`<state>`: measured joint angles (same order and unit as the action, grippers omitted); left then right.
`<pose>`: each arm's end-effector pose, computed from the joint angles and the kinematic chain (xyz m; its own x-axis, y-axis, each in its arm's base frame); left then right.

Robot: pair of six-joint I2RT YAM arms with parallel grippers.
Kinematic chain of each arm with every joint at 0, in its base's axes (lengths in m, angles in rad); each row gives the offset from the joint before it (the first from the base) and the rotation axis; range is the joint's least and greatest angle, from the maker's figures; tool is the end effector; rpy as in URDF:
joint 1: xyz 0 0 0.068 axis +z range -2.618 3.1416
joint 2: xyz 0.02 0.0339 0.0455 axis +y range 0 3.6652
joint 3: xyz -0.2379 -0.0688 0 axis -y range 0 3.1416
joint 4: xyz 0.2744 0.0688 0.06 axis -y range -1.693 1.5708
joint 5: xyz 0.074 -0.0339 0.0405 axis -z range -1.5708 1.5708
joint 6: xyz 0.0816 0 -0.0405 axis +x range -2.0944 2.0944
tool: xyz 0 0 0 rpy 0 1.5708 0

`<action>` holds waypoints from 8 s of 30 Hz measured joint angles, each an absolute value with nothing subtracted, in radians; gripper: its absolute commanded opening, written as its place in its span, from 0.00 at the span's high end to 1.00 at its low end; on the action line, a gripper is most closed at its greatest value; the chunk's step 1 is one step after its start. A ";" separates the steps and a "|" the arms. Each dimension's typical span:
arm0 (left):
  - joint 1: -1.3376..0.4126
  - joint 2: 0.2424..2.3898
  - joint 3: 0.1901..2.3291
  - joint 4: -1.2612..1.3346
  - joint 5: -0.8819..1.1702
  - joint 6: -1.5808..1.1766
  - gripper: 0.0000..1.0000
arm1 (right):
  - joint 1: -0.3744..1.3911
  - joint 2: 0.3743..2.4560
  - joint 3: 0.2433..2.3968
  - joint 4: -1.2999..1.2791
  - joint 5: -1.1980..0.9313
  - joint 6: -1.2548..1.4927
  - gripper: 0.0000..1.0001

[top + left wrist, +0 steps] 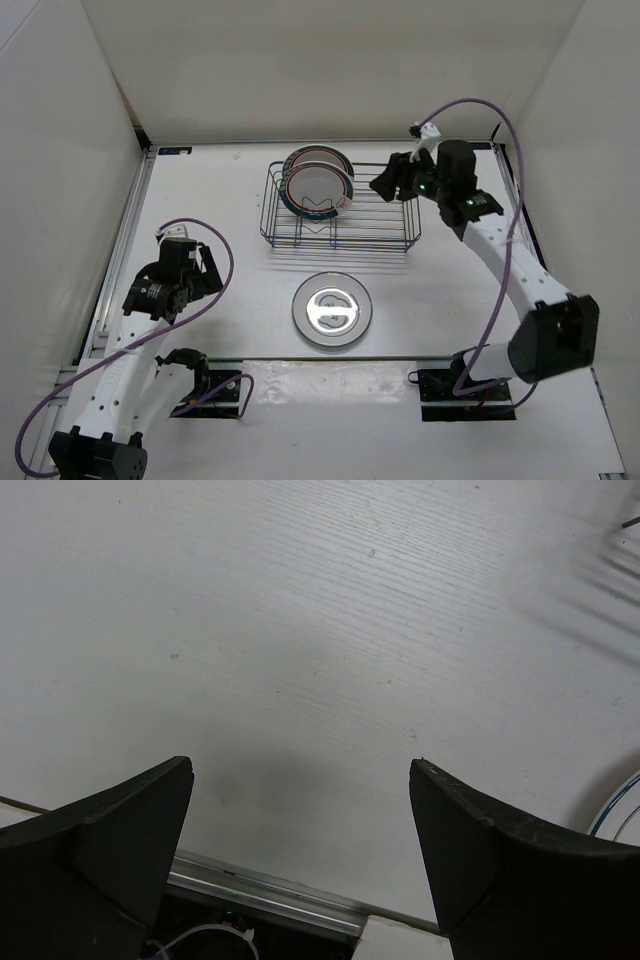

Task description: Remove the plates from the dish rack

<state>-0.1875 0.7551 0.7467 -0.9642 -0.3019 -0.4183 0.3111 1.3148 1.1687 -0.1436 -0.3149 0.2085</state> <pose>0.2081 -0.0148 0.2087 -0.7473 -0.2530 -0.6144 -0.3175 0.9483 -0.0042 0.3590 0.1420 0.3198 -0.3848 0.0830 -0.9193 -0.5049 0.8148 0.2849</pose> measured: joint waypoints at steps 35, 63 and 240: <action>-0.187 0.761 0.747 -0.957 -0.253 -0.408 0.00 | 0.413 2.041 1.685 -0.097 -0.442 -0.170 0.66; -0.187 0.765 0.747 -0.957 -0.243 -0.408 0.00 | 0.429 2.037 1.758 -0.125 -0.609 -0.458 0.15; -0.187 0.696 0.725 -0.859 -0.105 -0.363 0.00 | 0.459 0.054 0.554 -0.936 0.357 0.653 0.44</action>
